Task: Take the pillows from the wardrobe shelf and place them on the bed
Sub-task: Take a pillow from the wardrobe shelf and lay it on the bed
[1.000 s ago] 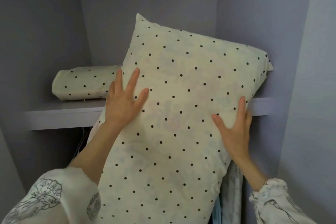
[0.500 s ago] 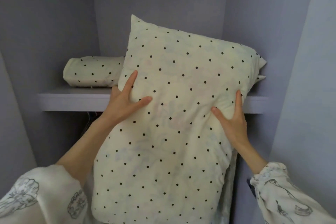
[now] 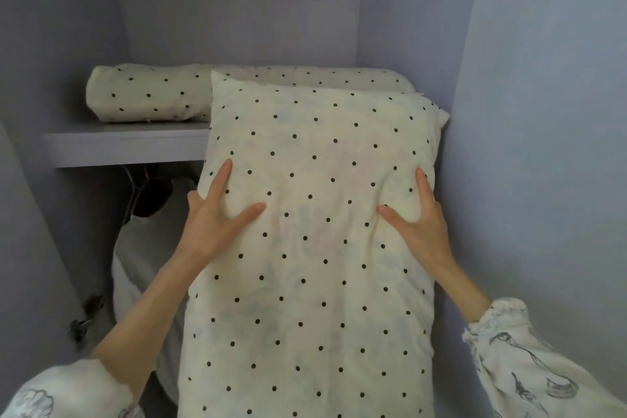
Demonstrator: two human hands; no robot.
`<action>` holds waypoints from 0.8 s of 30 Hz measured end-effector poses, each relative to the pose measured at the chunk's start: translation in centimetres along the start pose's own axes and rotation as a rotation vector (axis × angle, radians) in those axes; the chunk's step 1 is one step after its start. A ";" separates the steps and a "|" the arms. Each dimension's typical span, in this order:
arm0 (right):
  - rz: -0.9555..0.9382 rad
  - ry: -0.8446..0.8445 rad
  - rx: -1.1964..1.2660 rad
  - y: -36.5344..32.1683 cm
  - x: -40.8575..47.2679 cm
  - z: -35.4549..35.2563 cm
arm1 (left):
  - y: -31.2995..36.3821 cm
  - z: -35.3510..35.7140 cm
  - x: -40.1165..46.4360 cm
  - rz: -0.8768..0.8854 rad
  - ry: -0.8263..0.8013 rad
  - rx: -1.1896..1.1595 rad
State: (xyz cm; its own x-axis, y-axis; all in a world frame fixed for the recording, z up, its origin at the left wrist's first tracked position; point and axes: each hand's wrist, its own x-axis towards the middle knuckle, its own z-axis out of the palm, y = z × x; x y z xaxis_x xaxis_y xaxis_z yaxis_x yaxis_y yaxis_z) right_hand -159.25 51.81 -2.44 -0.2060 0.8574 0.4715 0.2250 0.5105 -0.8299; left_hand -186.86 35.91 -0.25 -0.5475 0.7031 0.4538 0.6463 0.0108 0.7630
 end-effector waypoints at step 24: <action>0.566 0.305 -0.276 3.5 -42.6 -14.6 | -1.5 8.5 -30.7 -0.026 -0.613 0.026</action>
State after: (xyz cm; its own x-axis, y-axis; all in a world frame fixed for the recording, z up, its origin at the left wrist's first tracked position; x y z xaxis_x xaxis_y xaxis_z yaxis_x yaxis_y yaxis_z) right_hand -135.78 18.00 -21.11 0.2814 0.9558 0.0856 0.4612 -0.0565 -0.8855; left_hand -166.50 20.32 -19.20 -0.1624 0.9833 0.0819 0.6539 0.0451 0.7552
